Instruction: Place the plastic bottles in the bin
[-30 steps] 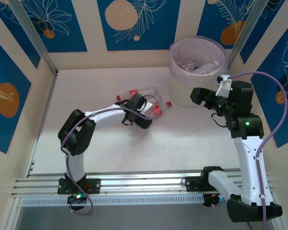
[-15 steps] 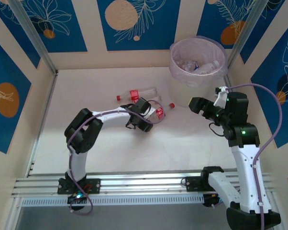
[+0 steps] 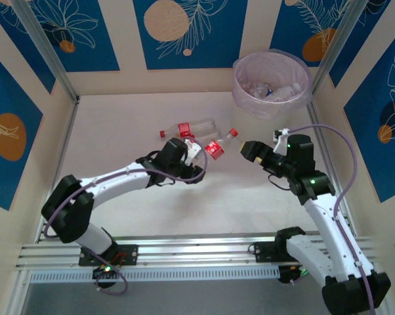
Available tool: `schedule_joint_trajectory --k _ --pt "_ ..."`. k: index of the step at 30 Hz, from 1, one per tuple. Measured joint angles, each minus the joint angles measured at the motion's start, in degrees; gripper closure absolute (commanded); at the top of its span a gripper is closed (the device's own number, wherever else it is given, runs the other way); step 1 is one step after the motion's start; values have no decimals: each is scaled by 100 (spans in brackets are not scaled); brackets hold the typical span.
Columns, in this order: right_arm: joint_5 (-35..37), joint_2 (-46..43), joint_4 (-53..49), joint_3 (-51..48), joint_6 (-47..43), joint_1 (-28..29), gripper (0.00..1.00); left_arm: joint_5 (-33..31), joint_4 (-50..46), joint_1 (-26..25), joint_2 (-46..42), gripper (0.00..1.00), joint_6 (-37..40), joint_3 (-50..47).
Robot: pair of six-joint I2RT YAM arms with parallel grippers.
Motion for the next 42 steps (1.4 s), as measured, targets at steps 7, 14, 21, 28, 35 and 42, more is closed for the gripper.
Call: schedule_joint_trajectory --k 7,14,21,28,35,42 --pt "13 822 918 2 236 619 2 254 356 -254 -365 47 -326 -306" --pt "31 1386 1497 13 378 844 14 358 656 -485 -595 47 -546 -376" --pt "39 1460 1790 22 503 999 31 358 710 -520 -595 45 -623 -376" --pt "168 1458 1847 22 540 1012 38 358 776 -529 -592 31 -660 -376" --pt "280 1458 1521 376 380 868 43 188 791 -560 -726 0 -728 -374" --pt "267 1759 1224 2065 -181 -94 45 -553 212 -557 -1587 0 -570 -264"
